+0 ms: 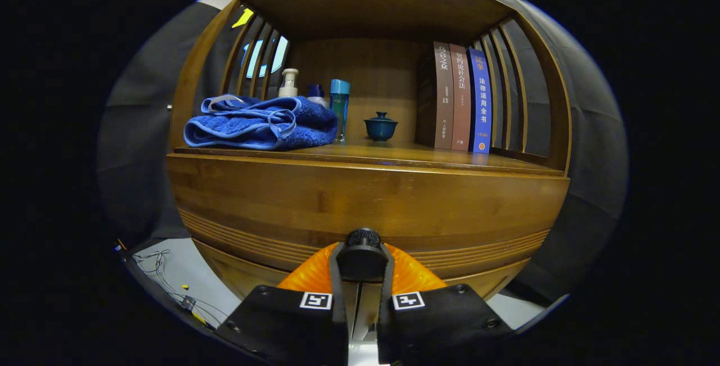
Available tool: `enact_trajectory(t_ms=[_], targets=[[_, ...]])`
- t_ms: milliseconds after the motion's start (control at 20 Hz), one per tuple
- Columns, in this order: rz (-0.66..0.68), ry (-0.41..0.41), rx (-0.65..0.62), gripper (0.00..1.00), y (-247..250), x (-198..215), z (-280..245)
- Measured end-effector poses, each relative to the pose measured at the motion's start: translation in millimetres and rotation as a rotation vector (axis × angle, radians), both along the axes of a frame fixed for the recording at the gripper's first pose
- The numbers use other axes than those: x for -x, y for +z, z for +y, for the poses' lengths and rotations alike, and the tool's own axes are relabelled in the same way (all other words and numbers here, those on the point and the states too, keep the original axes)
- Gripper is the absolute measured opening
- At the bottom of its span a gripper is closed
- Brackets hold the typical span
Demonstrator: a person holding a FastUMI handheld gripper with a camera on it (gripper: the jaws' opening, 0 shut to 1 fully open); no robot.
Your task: Pull open the drawer, take out the items inside it, and place them on the countertop above the cabinet.
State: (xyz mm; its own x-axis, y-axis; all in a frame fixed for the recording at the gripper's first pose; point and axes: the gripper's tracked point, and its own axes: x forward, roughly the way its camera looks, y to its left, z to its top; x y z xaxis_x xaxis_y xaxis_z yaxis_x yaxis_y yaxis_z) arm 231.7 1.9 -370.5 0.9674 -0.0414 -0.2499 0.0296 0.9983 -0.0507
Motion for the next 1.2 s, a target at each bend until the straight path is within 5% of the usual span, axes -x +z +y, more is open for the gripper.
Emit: enact_trajectory(t_ms=[800, 1200], targets=[[0.062, -0.006, -0.061, 0.24, 7.7, 148.4, 7.7], [0.082, 0.008, -0.061, 0.24, 0.9, 184.5, 11.1]])
